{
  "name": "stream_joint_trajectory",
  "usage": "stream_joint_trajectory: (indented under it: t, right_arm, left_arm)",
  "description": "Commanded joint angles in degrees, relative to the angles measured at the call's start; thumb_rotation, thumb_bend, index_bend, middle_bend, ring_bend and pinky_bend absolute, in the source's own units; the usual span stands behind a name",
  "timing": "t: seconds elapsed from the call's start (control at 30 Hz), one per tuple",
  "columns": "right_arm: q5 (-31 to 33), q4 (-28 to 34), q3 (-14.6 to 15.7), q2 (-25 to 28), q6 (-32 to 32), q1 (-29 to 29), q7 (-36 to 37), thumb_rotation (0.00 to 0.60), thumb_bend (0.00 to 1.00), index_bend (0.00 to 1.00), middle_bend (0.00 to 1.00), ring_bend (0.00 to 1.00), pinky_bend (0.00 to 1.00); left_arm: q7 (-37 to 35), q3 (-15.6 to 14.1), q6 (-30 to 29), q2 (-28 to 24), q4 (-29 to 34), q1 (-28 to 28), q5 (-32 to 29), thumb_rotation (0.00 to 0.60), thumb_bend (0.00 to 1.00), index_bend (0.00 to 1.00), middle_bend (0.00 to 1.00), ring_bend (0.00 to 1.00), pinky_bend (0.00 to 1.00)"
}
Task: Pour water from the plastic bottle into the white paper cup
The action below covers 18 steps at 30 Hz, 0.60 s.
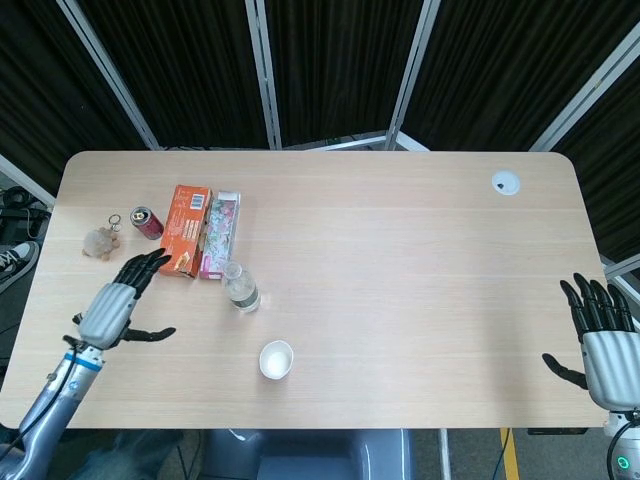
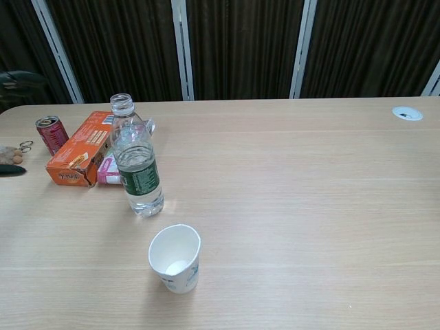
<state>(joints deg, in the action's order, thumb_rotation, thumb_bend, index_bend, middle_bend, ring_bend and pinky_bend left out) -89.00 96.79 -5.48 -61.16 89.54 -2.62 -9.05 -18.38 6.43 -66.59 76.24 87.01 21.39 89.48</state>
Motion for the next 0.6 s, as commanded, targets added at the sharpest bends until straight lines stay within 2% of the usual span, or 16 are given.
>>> stream_joint_trajectory:
  t: [0.03,0.37,0.6]
  right_arm:
    - [1.47,-0.31,-0.58,-0.34,-1.09,-0.56,-0.72,0.600,0.00,0.00,0.00,0.00,0.00]
    - [7.06,-2.38,-1.73,-1.47,-4.06,-1.42,-2.09,0.600,0.00,0.00,0.00,0.00,0.00]
    - [9.02,-3.08,-2.22,-2.02,-4.46,-1.59,-2.99,0.600,0.00,0.00,0.00,0.00,0.00]
  left_arm:
    - [-5.05,1.44,4.40,5.36,-6.07,4.46,-1.79,0.600,0.00,0.00,0.00,0.00,0.00]
    - [-14.85,2.07,10.19,14.21,-19.07,10.61,-3.70,0.600,0.00,0.00,0.00,0.00,0.00]
    - [-21.69,1.31,13.52,20.04,-27.31,14.57,-3.05,0.600,0.00,0.00,0.00,0.00,0.00]
